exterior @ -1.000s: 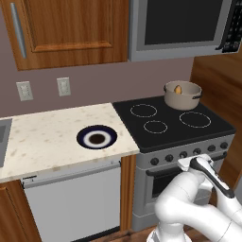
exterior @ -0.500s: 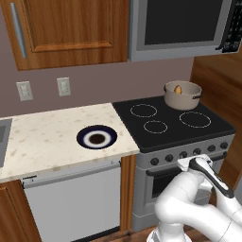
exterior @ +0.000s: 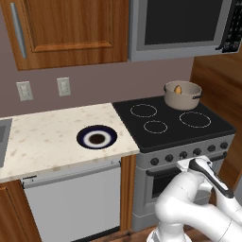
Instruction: Retrieve the frozen meat and place it in the pot on a burner. Then turn the burner on.
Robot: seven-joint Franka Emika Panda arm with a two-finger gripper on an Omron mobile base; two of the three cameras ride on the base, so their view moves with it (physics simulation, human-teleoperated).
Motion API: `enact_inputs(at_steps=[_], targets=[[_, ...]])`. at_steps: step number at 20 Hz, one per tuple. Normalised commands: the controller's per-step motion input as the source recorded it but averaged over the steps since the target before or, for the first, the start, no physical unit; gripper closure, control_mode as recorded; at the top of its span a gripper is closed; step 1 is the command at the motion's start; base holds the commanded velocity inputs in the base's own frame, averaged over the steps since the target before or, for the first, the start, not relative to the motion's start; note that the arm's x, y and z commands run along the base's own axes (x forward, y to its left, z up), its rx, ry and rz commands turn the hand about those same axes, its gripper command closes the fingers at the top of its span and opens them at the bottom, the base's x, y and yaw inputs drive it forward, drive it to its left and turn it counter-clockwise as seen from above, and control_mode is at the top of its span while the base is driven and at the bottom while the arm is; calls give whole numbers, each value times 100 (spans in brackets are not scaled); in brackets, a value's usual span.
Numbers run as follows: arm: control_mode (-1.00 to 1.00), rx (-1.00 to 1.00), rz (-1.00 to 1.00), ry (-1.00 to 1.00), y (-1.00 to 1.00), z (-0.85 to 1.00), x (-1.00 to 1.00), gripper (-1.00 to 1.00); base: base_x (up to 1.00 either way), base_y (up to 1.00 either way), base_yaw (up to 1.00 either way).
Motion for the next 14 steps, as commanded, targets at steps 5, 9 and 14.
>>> enact_inputs(at_steps=[5,9,14], targets=[[-100,0,0,0,0,-19,0,-100,0,0,0],[-100,0,0,-3,0,-30,0,-100,0,0,0],[-100,0,0,-3,0,-13,0,-100,0,0,0]])
